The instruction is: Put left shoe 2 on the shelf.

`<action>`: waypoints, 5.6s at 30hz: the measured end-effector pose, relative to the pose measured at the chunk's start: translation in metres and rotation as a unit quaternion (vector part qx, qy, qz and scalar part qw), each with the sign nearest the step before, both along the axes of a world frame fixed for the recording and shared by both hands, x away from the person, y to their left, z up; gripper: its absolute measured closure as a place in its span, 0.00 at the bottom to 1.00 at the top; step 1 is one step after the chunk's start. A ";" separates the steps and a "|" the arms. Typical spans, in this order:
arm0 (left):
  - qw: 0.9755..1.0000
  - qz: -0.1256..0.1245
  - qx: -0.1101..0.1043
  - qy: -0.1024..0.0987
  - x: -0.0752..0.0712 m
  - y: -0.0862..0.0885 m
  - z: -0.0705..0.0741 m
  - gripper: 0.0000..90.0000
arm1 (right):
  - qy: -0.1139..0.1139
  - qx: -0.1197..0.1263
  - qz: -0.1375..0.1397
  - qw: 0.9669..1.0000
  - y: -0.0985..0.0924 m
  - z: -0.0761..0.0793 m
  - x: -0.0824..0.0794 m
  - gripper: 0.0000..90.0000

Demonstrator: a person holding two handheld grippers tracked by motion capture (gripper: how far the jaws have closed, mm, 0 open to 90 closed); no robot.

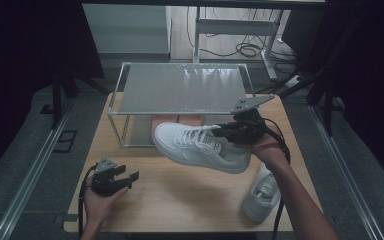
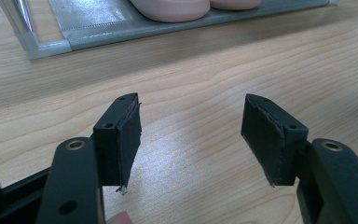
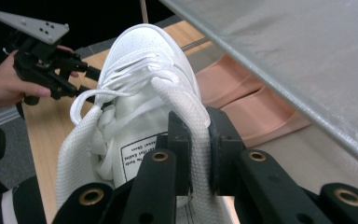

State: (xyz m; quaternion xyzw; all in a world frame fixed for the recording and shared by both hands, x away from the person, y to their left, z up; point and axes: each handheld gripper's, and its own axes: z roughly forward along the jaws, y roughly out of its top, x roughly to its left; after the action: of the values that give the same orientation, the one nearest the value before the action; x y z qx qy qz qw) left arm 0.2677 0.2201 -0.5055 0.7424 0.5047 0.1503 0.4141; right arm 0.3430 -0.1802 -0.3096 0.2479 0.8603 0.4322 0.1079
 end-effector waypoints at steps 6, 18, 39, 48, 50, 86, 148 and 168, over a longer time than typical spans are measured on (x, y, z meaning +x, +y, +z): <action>1.000 -0.002 0.002 0.000 0.000 -0.001 0.000 0.42 | -0.004 0.011 -0.003 1.000 0.000 0.011 0.005 0.91; 1.000 -0.003 0.006 0.001 0.000 -0.001 -0.001 0.42 | -0.011 0.032 -0.016 0.999 0.004 0.025 0.022 0.91; 1.000 0.001 0.000 0.001 -0.002 0.001 -0.002 0.42 | -0.010 0.081 -0.082 0.993 0.025 0.033 0.073 0.91; 1.000 0.000 0.001 0.001 -0.003 0.000 -0.002 0.42 | -0.007 0.089 -0.116 0.989 0.027 0.029 0.093 0.91; 1.000 -0.001 0.002 0.001 -0.003 0.000 -0.002 0.42 | -0.005 0.090 -0.119 0.989 0.028 0.029 0.095 0.91; 1.000 0.003 -0.003 -0.002 -0.003 0.007 -0.002 0.42 | 0.002 0.114 -0.219 0.969 0.079 0.028 0.156 0.91; 1.000 0.002 -0.003 -0.003 -0.004 0.005 0.000 0.42 | -0.026 0.130 -0.284 0.950 0.055 0.017 0.157 0.66; 1.000 -0.002 0.005 -0.004 -0.005 0.001 0.000 0.42 | -0.024 0.104 -0.254 0.961 0.011 -0.012 0.121 0.99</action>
State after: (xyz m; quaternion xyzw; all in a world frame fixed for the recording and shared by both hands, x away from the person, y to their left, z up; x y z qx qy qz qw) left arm 0.2624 0.2207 -0.5057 0.7449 0.5010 0.1548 0.4124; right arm 0.4641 -0.1692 -0.3215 0.4579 0.7163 0.4836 0.2083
